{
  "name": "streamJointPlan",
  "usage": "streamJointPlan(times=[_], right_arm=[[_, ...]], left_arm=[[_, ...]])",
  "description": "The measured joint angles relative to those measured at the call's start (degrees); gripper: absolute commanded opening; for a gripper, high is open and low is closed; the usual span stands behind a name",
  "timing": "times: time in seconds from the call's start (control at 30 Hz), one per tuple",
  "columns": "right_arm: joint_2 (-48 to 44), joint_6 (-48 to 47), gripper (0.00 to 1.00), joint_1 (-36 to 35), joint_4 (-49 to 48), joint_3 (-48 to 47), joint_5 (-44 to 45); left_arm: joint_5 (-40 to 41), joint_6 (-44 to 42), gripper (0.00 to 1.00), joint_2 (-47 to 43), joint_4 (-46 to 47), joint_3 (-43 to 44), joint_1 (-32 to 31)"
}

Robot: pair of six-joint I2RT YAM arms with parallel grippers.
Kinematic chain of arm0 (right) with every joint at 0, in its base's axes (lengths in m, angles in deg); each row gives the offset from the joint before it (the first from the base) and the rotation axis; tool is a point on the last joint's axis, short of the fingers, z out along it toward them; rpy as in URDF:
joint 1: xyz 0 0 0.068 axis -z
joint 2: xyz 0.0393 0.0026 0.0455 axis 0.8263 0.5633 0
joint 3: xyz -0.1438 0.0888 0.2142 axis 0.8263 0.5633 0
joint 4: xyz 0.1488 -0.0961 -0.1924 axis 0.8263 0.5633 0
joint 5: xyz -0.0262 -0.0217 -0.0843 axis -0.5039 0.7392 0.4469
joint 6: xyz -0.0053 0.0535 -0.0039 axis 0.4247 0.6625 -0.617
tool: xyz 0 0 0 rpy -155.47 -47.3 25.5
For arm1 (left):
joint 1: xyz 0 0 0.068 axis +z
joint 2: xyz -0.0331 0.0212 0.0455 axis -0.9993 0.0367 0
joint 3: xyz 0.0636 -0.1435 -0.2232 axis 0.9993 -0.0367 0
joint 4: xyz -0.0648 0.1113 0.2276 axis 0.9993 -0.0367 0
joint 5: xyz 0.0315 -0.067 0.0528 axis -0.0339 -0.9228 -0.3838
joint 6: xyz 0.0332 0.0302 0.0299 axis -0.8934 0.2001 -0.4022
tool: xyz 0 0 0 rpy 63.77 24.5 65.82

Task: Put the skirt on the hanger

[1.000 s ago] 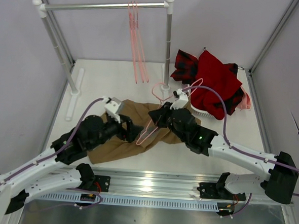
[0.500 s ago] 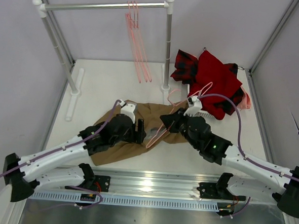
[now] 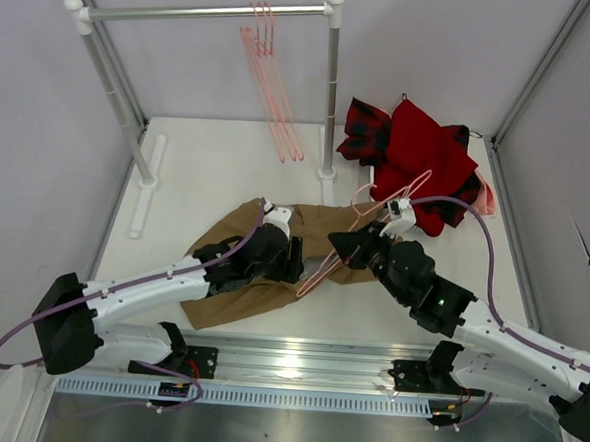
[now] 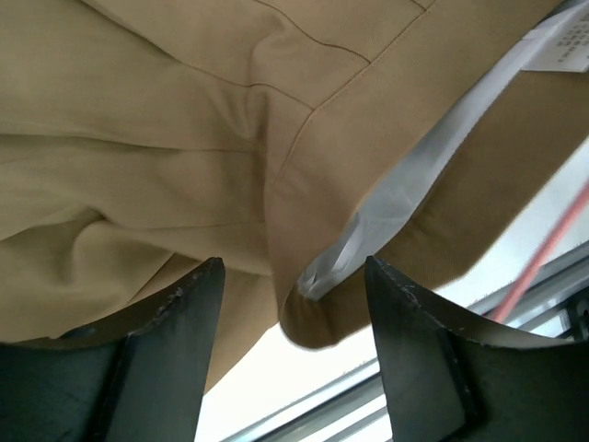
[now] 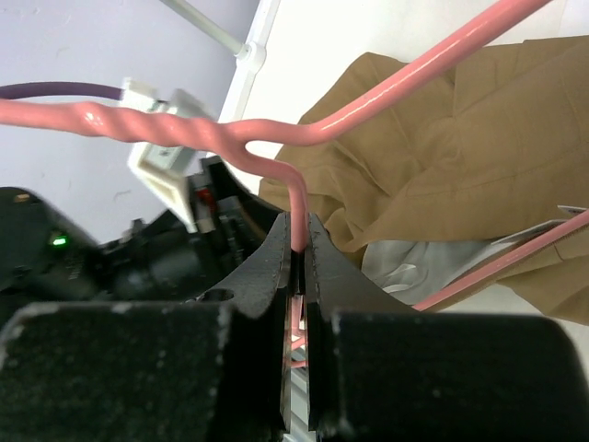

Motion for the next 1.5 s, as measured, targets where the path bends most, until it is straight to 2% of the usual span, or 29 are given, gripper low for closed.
streamJointPlan(times=[0.13,0.17,0.27,0.37,0.53,0.73,0.9,1.0,1.1,1.13,1.17,1.2,1.23,1.33,1.5], right_arm=[[-2.1,0.5,0.0,0.0,0.9,0.5,0.1],[-2.6,0.5,0.0,0.0,1.2,0.8,0.1],[-4.3,1.0,0.0,0.1,2.8,1.7,0.7],[-5.5,2.0,0.0,0.1,3.8,2.8,1.6],[-7.7,4.4,0.0,0.1,5.5,5.4,2.8],[-8.4,8.0,0.0,0.0,6.7,7.1,3.4],[-8.4,10.3,0.0,-0.3,6.8,7.4,4.6],[-8.4,11.0,0.0,-0.9,6.8,7.4,5.8],[-8.2,11.4,0.0,-1.3,6.8,7.4,7.1],[-8.1,11.5,0.0,-1.5,6.7,7.5,7.4],[-8.0,11.5,0.0,-1.6,6.7,7.6,7.7],[-8.0,11.5,0.0,-1.8,6.7,7.8,8.0],[-8.0,11.5,0.0,-1.9,6.7,8.1,8.5],[-8.0,11.4,0.0,-2.1,6.7,9.4,9.7],[-8.0,11.4,0.0,-2.2,7.2,10.3,11.4]], left_arm=[[-0.7,1.1,0.44,3.7,2.5,-0.2,0.0],[-0.7,1.5,0.3,4.3,2.6,-0.2,0.0],[-0.5,2.6,0.08,4.4,3.1,-1.4,0.0],[0.2,2.8,0.07,2.1,4.2,-5.5,-0.7],[1.5,3.5,0.06,-5.8,6.5,-14.1,-5.8],[3.5,6.9,0.08,-7.6,8.9,-19.6,-11.8],[5.2,8.0,0.1,-6.0,10.0,-19.8,-15.3],[6.2,9.0,0.15,-5.6,10.0,-19.8,-16.3],[6.9,10.3,0.25,-6.1,9.6,-19.8,-17.4],[7.2,10.5,0.32,-6.8,9.0,-19.9,-17.6],[7.5,10.9,0.35,-7.8,8.3,-19.9,-17.7],[7.8,11.3,0.38,-9.2,7.4,-19.9,-17.8],[8.0,11.7,0.46,-10.6,6.6,-19.9,-17.8],[8.4,11.8,0.56,-16.1,3.6,-19.8,-17.9],[9.4,11.1,0.6,-21.9,-3.5,-16.9,-18.0]])
